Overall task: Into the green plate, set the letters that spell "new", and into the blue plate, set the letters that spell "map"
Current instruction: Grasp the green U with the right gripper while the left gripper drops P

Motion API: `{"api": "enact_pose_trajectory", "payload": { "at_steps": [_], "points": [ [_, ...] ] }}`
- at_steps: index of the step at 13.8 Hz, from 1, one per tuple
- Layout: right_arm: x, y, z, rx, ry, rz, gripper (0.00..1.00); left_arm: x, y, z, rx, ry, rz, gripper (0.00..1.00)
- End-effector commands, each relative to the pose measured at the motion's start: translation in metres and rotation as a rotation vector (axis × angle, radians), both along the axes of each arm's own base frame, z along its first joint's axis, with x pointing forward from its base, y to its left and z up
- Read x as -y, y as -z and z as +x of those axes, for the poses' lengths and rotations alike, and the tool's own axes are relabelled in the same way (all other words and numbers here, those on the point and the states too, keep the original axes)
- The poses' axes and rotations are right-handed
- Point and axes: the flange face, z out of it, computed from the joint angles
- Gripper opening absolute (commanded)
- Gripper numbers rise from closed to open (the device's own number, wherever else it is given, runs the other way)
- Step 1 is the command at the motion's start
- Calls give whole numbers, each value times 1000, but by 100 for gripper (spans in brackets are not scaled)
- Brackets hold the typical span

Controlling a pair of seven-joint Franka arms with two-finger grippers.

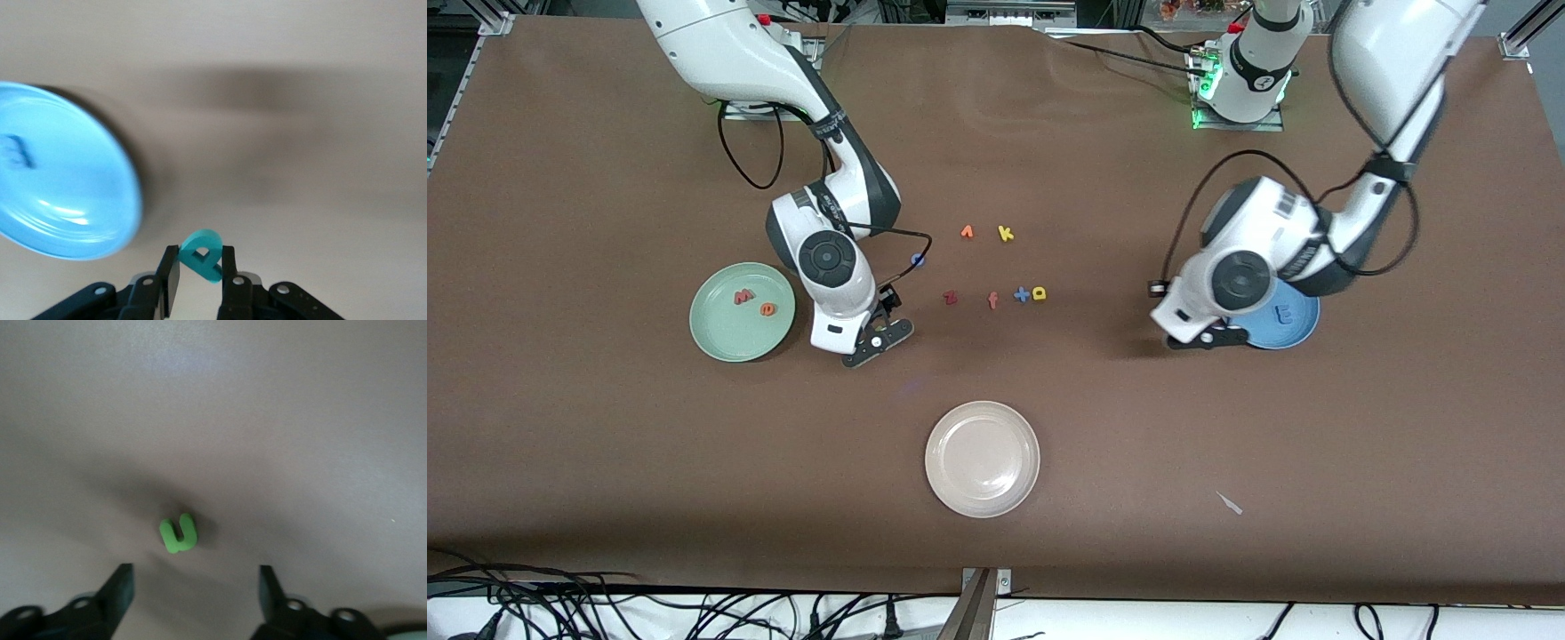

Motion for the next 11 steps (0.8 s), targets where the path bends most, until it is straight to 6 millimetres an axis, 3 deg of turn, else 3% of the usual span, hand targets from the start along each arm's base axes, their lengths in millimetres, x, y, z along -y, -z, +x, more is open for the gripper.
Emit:
{"api": "enact_pose_trajectory", "payload": {
  "at_steps": [1, 3, 4, 6, 8, 9, 10, 11],
  "points": [
    [-8, 14, 5, 25, -36, -3, 66, -63, 10, 3, -45, 104, -48, 15],
    [-8, 16, 6, 34, -32, 3, 66, -110, 27, 8, -69, 162, -67, 15],
    [-11, 19, 4, 30, -30, 2, 66, -123, 37, 7, -78, 175, -67, 15],
    [-9, 26, 2, 21, -27, -4, 66, -141, 64, 5, -108, 193, -56, 15],
    [-10, 28, 1, 25, -30, -1, 63, -147, 82, -1, -127, 195, -64, 17],
    [-11, 28, 1, 26, -31, 0, 51, -150, 88, -2, -126, 188, -72, 23],
    [-11, 28, 1, 26, -31, 0, 42, -158, 94, -4, -133, 174, -79, 36],
    [-11, 29, 1, 25, -31, -1, 39, -163, 92, -2, -129, 166, -80, 64]
  ]
}}
